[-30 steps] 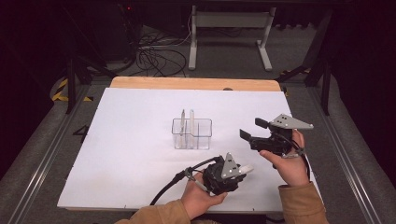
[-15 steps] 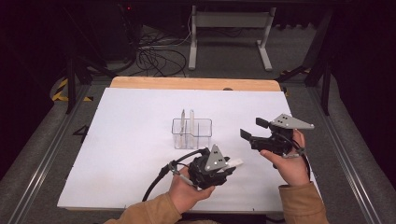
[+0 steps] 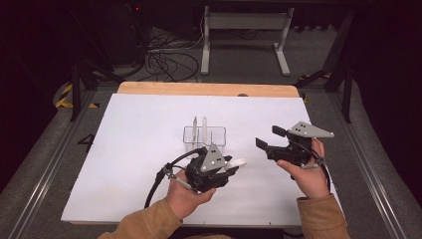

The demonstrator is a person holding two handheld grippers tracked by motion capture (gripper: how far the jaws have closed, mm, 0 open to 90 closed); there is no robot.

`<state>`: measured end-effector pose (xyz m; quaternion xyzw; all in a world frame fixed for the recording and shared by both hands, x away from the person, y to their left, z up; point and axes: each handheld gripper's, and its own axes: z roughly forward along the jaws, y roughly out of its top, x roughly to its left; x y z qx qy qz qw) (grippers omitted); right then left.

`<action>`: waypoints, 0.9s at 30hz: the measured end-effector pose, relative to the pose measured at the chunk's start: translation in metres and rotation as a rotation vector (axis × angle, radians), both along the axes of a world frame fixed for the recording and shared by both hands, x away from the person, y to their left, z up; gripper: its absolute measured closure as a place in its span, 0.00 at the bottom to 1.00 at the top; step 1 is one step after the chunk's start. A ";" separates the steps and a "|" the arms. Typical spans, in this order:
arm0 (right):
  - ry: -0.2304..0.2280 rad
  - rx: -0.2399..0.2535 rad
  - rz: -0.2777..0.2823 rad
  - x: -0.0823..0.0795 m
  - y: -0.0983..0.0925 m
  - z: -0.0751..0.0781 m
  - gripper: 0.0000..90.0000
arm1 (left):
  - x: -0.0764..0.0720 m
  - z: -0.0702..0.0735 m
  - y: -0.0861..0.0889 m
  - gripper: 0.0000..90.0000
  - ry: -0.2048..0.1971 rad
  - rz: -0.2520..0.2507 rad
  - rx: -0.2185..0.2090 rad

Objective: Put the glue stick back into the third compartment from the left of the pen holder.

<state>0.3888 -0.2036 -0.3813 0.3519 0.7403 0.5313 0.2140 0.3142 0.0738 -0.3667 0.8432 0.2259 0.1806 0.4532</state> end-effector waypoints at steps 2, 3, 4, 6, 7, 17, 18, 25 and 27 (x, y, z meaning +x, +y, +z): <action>0.001 0.000 0.000 0.000 0.000 0.000 0.24 | 0.000 0.003 0.002 0.72 0.001 0.006 -0.001; 0.000 0.000 0.000 0.000 0.000 0.000 0.24 | 0.001 0.004 0.003 0.72 0.000 0.007 -0.003; 0.002 0.000 -0.001 0.000 0.000 0.000 0.24 | 0.002 0.005 0.004 0.72 -0.007 0.006 0.001; 0.001 0.000 -0.001 0.000 0.000 0.000 0.24 | 0.002 0.008 0.006 0.72 -0.007 0.010 0.000; 0.001 -0.001 0.000 0.000 0.000 0.000 0.24 | 0.003 0.009 0.006 0.72 -0.007 0.011 -0.001; -0.003 -0.003 0.006 -0.002 0.002 0.002 0.24 | 0.021 0.026 0.015 0.72 0.003 0.042 0.006; -0.002 -0.003 0.006 -0.002 0.002 0.002 0.24 | 0.024 0.027 0.016 0.72 0.004 0.047 0.009; -0.001 -0.003 0.005 -0.002 0.001 0.002 0.24 | 0.041 0.032 0.021 0.72 0.011 0.083 0.028; 0.001 -0.003 0.005 -0.002 0.001 0.002 0.24 | 0.044 0.032 0.022 0.72 0.018 0.092 0.030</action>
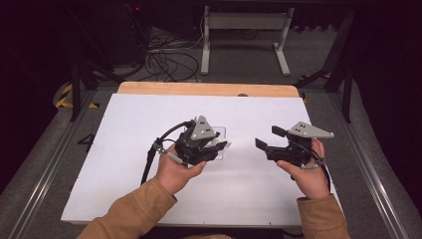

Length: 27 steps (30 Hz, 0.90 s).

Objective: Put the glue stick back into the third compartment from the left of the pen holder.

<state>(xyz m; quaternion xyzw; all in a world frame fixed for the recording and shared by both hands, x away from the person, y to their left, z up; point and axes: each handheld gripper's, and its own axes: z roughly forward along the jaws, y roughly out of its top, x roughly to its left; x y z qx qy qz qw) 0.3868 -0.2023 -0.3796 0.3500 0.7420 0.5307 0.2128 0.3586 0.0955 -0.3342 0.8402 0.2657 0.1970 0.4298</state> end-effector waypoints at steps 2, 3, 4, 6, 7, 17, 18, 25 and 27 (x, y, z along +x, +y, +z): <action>-0.001 -0.001 0.000 0.000 0.000 0.000 0.24 | 0.003 0.001 0.001 0.72 0.003 0.007 0.002; -0.001 -0.001 -0.001 0.000 0.000 0.000 0.24 | 0.004 0.002 0.002 0.72 0.000 0.011 0.003; -0.001 -0.001 -0.001 0.000 0.000 0.000 0.24 | 0.006 0.002 0.003 0.72 -0.003 0.016 0.005; 0.000 0.000 -0.002 0.000 -0.001 0.000 0.24 | 0.008 0.003 0.004 0.72 -0.002 0.024 0.011; -0.001 0.000 -0.002 0.000 -0.001 0.000 0.24 | 0.010 0.004 0.005 0.72 -0.001 0.028 0.013; 0.002 -0.002 -0.001 0.001 0.000 0.000 0.24 | 0.028 0.005 0.006 0.72 0.012 0.062 0.033; 0.002 -0.002 -0.001 0.001 0.000 0.000 0.24 | 0.030 0.005 0.006 0.72 0.014 0.062 0.037; 0.003 -0.004 -0.002 0.001 -0.001 -0.001 0.24 | 0.045 0.000 0.004 0.72 0.051 0.061 0.040; 0.005 -0.004 -0.002 0.001 -0.001 -0.001 0.24 | 0.046 0.000 0.004 0.72 0.060 0.060 0.044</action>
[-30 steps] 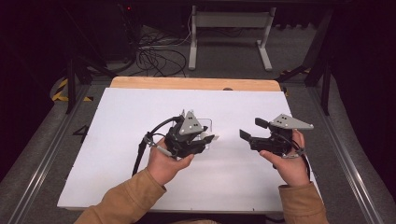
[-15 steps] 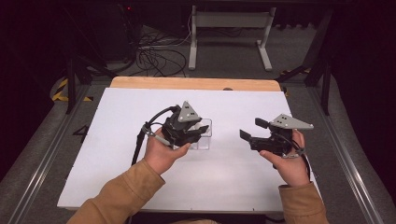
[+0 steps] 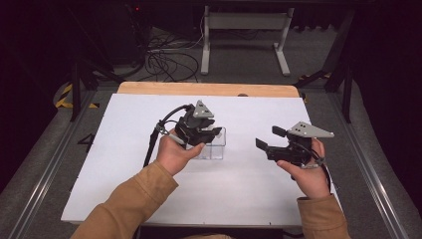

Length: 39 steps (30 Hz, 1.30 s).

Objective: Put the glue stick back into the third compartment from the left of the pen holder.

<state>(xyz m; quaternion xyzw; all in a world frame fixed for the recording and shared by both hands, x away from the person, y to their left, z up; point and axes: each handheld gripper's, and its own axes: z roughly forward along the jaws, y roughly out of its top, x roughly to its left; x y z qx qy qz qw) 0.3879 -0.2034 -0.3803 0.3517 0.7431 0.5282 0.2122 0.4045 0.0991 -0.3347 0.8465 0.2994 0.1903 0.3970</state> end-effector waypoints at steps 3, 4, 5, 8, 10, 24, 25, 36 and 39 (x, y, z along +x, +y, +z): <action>0.001 -0.001 -0.001 0.000 0.000 0.000 0.24 | 0.001 0.000 0.000 0.72 -0.002 -0.006 -0.001; 0.001 -0.001 0.000 0.000 0.000 0.000 0.24 | 0.001 -0.001 0.000 0.72 -0.003 -0.008 -0.005; 0.001 -0.002 0.001 0.000 0.000 0.000 0.24 | 0.001 -0.001 -0.001 0.72 -0.001 -0.012 -0.006; 0.002 -0.003 0.001 0.000 0.001 0.000 0.24 | 0.003 -0.003 -0.001 0.72 0.005 -0.022 -0.003; 0.000 -0.002 0.003 0.000 0.001 0.000 0.24 | 0.006 -0.006 -0.002 0.72 0.006 -0.024 0.004; -0.005 0.001 0.012 0.002 0.002 0.001 0.24 | -0.004 -0.008 0.012 0.31 -0.089 -0.048 -0.091; -0.007 0.000 0.016 0.003 0.002 0.001 0.24 | -0.006 -0.008 0.014 0.29 -0.104 -0.042 -0.091; -0.010 -0.008 0.029 0.005 0.007 0.003 0.24 | -0.019 -0.005 0.036 0.23 -0.144 -0.032 -0.139; -0.016 -0.010 0.033 0.004 0.008 0.003 0.24 | -0.023 -0.002 0.045 0.22 -0.151 -0.031 -0.179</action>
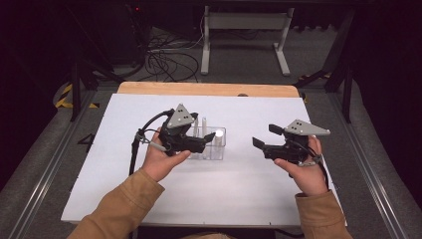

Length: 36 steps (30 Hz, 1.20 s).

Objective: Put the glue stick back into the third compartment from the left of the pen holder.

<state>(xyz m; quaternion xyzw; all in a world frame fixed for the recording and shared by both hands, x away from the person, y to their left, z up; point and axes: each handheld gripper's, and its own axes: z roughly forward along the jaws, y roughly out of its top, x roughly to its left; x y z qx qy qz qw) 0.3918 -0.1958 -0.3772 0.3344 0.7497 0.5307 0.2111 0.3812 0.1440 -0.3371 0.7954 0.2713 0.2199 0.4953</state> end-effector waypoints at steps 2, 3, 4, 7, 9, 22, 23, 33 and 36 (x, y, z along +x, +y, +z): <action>-0.003 -0.001 0.003 -0.001 0.000 0.000 0.23 | -0.003 0.001 0.007 0.22 -0.005 -0.003 -0.031; -0.001 -0.001 0.003 -0.002 0.001 0.001 0.23 | -0.005 0.001 0.011 0.21 -0.010 -0.003 -0.041; -0.001 -0.001 0.004 -0.003 0.001 0.001 0.23 | -0.007 0.001 0.016 0.21 -0.018 0.000 -0.044; -0.007 -0.007 0.005 -0.005 0.002 0.001 0.23 | -0.013 -0.001 0.029 0.20 -0.038 0.011 -0.057; -0.012 -0.008 0.012 -0.007 0.002 0.002 0.23 | -0.018 -0.003 0.038 0.20 -0.046 0.019 -0.069; -0.031 -0.013 0.034 -0.019 0.005 0.003 0.21 | -0.035 -0.025 0.086 0.18 -0.053 0.086 -0.069; -0.026 -0.011 0.037 -0.020 0.005 0.002 0.21 | -0.036 -0.026 0.089 0.18 -0.053 0.092 -0.072; -0.014 -0.026 0.052 -0.028 0.001 -0.008 0.20 | -0.047 -0.047 0.111 0.17 -0.028 0.146 -0.082; -0.017 -0.027 0.054 -0.030 0.000 -0.011 0.20 | -0.049 -0.055 0.116 0.17 -0.028 0.156 -0.077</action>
